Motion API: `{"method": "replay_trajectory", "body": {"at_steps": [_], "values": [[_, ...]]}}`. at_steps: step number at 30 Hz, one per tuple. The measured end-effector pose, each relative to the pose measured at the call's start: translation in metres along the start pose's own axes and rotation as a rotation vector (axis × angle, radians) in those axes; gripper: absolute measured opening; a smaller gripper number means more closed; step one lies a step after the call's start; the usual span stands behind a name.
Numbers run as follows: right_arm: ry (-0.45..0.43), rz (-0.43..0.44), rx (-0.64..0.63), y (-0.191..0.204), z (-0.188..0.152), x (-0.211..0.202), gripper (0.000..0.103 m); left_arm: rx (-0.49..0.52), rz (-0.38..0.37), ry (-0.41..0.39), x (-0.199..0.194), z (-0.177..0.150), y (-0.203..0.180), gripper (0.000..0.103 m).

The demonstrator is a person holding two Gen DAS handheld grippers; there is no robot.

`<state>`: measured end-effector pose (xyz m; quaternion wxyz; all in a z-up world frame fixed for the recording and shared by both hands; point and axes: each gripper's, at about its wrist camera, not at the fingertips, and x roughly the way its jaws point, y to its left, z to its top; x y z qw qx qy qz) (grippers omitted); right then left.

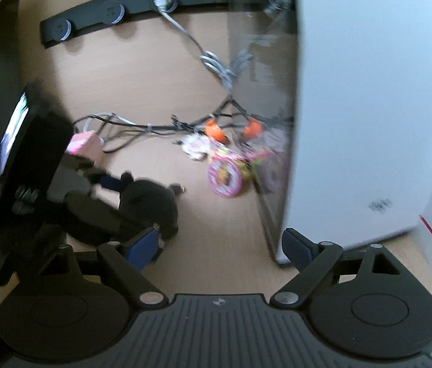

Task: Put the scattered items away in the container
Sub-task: 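Grasp the black round plush with the left tool, then grasp the pink round cartoon toy with the right tool while the left holds the plush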

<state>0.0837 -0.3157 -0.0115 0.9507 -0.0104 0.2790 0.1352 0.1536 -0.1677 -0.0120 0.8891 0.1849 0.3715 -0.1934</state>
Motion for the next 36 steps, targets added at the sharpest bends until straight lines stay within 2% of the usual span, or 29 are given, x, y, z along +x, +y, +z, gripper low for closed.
{"method": "replay_trajectory", "body": {"at_steps": [3,7,11,13,16,21,25,26,28,30,31,33,34,36], "values": [[-0.019,0.016,-0.071,0.02,0.012,0.019,0.089,-0.065,0.008,0.023,-0.022,-0.018,0.015,0.084],[-0.039,-0.072,-0.169,0.049,0.025,0.055,0.088,-0.16,-0.009,0.099,-0.048,-0.049,0.035,0.086],[-0.035,-0.139,-0.197,0.067,0.039,0.098,0.088,-0.223,-0.002,0.114,-0.066,-0.073,0.042,0.087],[-0.06,-0.199,-0.24,0.075,0.047,0.122,0.088,-0.231,0.004,0.112,-0.072,-0.079,0.044,0.089],[-0.061,-0.253,-0.231,0.078,0.059,0.15,0.088,-0.23,0.021,0.109,-0.079,-0.086,0.049,0.093],[-0.007,-0.316,-0.264,0.077,0.065,0.182,0.089,-0.256,0.044,0.112,-0.085,-0.093,0.061,0.093],[0.039,-0.261,-0.16,0.065,0.062,0.184,0.089,-0.276,0.043,0.103,-0.09,-0.094,0.069,0.094],[0.042,-0.194,-0.113,0.062,0.061,0.177,0.094,-0.282,0.039,0.1,-0.091,-0.094,0.071,0.094],[0.045,-0.043,-0.016,0.057,0.06,0.161,0.094,-0.285,0.027,0.097,-0.09,-0.093,0.072,0.094],[0.012,0.072,0.026,0.056,0.056,0.135,0.094,-0.281,0.012,0.094,-0.089,-0.091,0.071,0.095],[-0.023,0.06,-0.004,0.06,0.053,0.124,0.094,-0.279,0.009,0.096,-0.088,-0.09,0.07,0.095],[-0.082,-0.016,-0.119,0.069,0.047,0.112,0.094,-0.27,0.002,0.099,-0.084,-0.087,0.067,0.095],[-0.081,-0.047,-0.154,0.071,0.044,0.112,0.094,-0.264,-0.002,0.101,-0.082,-0.086,0.065,0.095],[-0.024,-0.067,-0.15,0.066,0.04,0.119,0.094,-0.243,-0.005,0.102,-0.081,-0.083,0.06,0.095]]}}
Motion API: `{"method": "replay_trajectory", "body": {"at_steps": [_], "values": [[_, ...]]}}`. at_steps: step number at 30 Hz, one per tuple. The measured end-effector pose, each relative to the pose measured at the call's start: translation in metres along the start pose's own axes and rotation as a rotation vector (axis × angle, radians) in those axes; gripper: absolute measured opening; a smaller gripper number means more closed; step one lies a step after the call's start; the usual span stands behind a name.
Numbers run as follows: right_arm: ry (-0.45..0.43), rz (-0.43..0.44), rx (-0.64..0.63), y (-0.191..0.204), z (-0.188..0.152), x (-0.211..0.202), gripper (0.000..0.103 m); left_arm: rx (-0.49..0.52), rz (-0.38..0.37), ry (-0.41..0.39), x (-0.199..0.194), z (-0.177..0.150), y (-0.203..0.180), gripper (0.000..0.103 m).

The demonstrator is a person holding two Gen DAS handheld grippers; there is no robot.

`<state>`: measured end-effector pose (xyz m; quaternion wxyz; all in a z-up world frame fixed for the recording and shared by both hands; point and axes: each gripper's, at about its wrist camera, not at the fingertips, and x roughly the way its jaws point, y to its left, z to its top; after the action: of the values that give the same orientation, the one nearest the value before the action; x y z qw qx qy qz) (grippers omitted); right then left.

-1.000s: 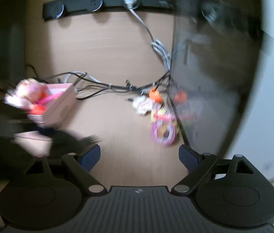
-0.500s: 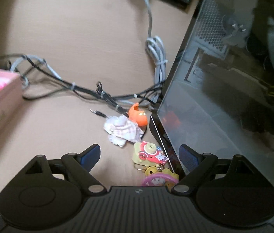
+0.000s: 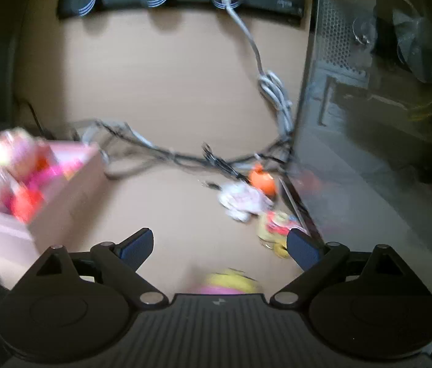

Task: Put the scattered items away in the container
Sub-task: 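Grasp the pink round cartoon toy with the right tool while the left holds the plush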

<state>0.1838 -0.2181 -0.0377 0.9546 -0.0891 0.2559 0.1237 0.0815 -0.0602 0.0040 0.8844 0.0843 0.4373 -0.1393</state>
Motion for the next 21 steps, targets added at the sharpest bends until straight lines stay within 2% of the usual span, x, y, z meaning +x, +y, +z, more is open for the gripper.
{"method": "replay_trajectory", "body": {"at_steps": [3,7,9,11,13,15,21], "values": [[0.073,0.045,0.074,-0.012,-0.008,0.006,0.095,0.013,0.013,-0.008,-0.004,-0.001,-0.005,0.096],[0.103,0.149,0.143,-0.018,-0.012,0.01,0.095,-0.02,0.025,-0.001,-0.006,-0.005,-0.004,0.096],[0.099,0.186,0.145,-0.015,-0.011,0.014,0.095,-0.028,0.035,0.0,-0.008,-0.006,-0.005,0.096],[0.116,0.183,0.12,-0.009,-0.012,0.021,0.094,-0.027,0.042,-0.002,-0.011,-0.007,-0.008,0.096],[0.139,0.193,0.109,-0.007,-0.013,0.026,0.084,-0.026,0.047,-0.004,-0.014,-0.009,-0.01,0.096],[0.165,0.222,0.118,-0.008,-0.015,0.029,0.057,-0.031,0.049,-0.004,-0.016,-0.01,-0.012,0.097],[0.126,0.222,0.113,-0.016,-0.011,0.005,0.055,-0.048,0.034,-0.02,-0.007,-0.006,-0.014,0.097]]}}
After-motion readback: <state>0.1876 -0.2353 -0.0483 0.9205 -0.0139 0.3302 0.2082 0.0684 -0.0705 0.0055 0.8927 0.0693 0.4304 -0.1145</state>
